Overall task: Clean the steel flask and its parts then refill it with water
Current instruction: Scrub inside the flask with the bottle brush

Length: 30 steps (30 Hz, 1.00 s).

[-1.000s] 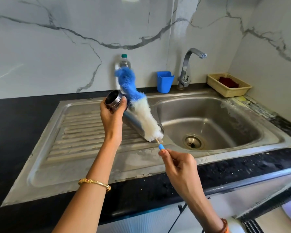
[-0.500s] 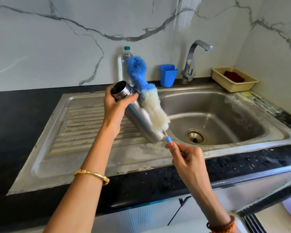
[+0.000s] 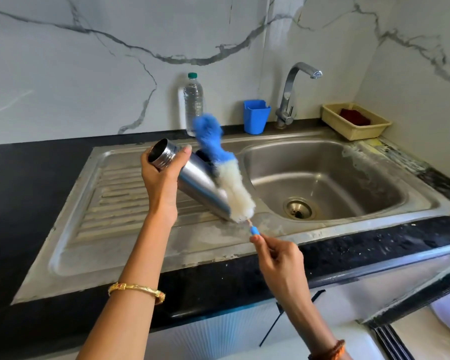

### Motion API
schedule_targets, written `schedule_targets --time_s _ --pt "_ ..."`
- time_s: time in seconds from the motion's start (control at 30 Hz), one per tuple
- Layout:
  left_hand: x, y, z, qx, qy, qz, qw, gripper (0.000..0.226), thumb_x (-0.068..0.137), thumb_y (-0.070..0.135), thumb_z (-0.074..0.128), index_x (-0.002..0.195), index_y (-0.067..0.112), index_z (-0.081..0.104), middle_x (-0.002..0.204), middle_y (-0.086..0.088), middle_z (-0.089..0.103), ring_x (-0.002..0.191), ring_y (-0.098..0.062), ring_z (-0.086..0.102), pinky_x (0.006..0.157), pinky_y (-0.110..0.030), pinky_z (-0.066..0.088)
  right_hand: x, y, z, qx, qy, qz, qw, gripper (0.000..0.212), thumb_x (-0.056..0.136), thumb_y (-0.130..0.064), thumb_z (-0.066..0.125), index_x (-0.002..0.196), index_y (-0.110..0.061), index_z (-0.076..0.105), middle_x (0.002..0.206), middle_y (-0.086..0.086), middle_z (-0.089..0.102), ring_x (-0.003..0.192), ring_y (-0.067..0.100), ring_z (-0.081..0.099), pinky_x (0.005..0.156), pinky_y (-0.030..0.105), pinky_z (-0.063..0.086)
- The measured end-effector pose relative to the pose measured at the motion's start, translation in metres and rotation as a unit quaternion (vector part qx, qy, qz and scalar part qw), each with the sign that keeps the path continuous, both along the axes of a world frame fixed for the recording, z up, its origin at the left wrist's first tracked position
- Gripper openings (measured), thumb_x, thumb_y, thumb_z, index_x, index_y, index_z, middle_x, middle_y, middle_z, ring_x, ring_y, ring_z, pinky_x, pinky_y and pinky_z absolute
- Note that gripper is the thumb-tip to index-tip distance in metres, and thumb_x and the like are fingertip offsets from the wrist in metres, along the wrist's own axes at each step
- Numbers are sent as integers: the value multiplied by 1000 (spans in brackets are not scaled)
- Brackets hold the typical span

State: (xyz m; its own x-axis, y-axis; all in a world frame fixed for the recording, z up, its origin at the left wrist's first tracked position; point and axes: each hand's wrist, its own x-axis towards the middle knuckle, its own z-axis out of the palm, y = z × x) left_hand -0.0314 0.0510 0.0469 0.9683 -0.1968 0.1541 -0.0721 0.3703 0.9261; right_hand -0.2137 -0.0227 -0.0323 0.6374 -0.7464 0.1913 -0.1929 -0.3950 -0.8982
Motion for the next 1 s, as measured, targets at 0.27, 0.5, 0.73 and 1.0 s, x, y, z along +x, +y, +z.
schedule_targets --time_s 0.27,0.5,0.73,1.0 --pt "-8 9 -4 41 -43 8 998 40 73 6 76 104 15 53 90 8 60 75 5 59 72 -10 47 5 9 14 -22 -18 9 1000 39 93 -23 55 60 -3 57 37 -8 29 40 7 22 42 20 18" --pt "1 20 -11 30 5 -3 1000 41 72 2 75 104 15 53 92 4 59 87 -11 58 90 -35 49 7 -10 -10 6 49 -63 997 41 93 -29 54 53 -21 49 43 -6 36 43 11 30 48 25 27" --pt "-17 10 -8 0 -19 -6 1000 39 65 5 74 88 27 52 82 8 57 71 -1 56 69 -18 47 16 25 17 -56 -31 8 998 34 93 -26 53 68 -4 62 45 -1 36 43 11 27 43 28 24" --pt "-14 23 -16 -28 -23 -5 999 42 72 3 75 102 23 54 98 10 58 85 1 58 76 -14 47 15 -8 -15 9 51 -104 993 49 94 -26 52 48 -15 38 44 -1 32 47 16 27 48 28 22"
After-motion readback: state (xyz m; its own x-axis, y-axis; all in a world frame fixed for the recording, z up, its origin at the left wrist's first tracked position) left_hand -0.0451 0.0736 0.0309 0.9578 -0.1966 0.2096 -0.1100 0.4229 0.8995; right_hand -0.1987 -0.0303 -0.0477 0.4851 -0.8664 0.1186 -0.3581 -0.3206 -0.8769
